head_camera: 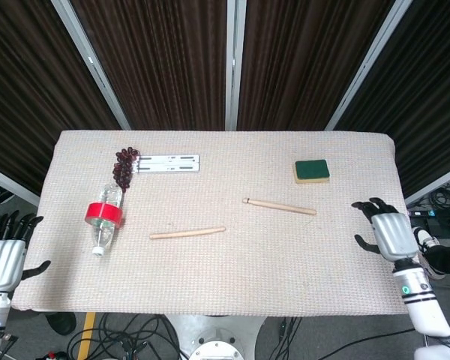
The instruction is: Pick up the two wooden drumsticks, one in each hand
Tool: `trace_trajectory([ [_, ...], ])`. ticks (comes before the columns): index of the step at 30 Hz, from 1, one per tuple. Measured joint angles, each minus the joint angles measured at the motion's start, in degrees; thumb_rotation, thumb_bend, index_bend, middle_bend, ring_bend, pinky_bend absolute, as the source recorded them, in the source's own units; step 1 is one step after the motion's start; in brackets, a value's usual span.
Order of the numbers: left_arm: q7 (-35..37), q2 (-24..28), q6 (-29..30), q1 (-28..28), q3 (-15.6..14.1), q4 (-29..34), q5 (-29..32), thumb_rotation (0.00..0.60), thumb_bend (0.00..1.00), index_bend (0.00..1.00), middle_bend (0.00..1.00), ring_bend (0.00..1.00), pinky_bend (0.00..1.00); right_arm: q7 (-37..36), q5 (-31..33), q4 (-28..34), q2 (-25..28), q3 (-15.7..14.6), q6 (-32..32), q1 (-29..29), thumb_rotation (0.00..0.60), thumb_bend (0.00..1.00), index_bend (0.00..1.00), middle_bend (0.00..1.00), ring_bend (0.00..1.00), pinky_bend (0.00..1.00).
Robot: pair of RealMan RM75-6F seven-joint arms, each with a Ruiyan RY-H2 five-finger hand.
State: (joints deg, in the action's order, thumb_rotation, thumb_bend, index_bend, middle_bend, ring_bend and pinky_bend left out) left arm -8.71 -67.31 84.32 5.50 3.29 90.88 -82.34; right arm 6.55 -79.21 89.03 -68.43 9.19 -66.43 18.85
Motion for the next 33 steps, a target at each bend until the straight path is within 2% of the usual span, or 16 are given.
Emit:
trace_trajectory([
  [4,0.56,0.16,-0.13,0.07,-0.09,-0.13,-0.25,0.6,0.0,0.17,0.14,0.01,0.01,0.75,3.89,-6.55,-6.57,1.86,7.05,5.82,0.6,0.16,0.32,0.35,0.21,0.35],
  [9,0.84,0.35,-0.18,0.22,0.01,0.02,-0.41,0.6,0.0,0.17,0.14,0.01,0.01,2.1,7.03,-14.77,-14.1,3.43,12.46,11.72,0.6,0.16,0.41,0.44,0.25,0.37],
  [16,1.41,0.52,-0.28,0.23,0.08,0.03,-0.21,0.6,0.0,0.17,0.14,0.01,0.01,6.19,12.03,-25.4,-22.54,4.77,19.12,18.67,0.6,0.16,0.49,0.49,0.28,0.37],
  [22,1.81,0.6,-0.81,0.16,-0.09,-0.07,0.19,0.6,0.0,0.17,0.14,0.01,0.01,10.26,14.87,-31.79,-28.18,4.52,20.92,21.44,0.6,0.16,0.49,0.5,0.3,0.38],
  [33,2.19,0.61,-1.5,0.36,-0.14,-0.29,0.54,0.6,0.0,0.17,0.14,0.01,0.01,11.81,15.31,-37.81,-32.49,2.62,21.59,22.62,0.6,0.16,0.49,0.52,0.31,0.38],
])
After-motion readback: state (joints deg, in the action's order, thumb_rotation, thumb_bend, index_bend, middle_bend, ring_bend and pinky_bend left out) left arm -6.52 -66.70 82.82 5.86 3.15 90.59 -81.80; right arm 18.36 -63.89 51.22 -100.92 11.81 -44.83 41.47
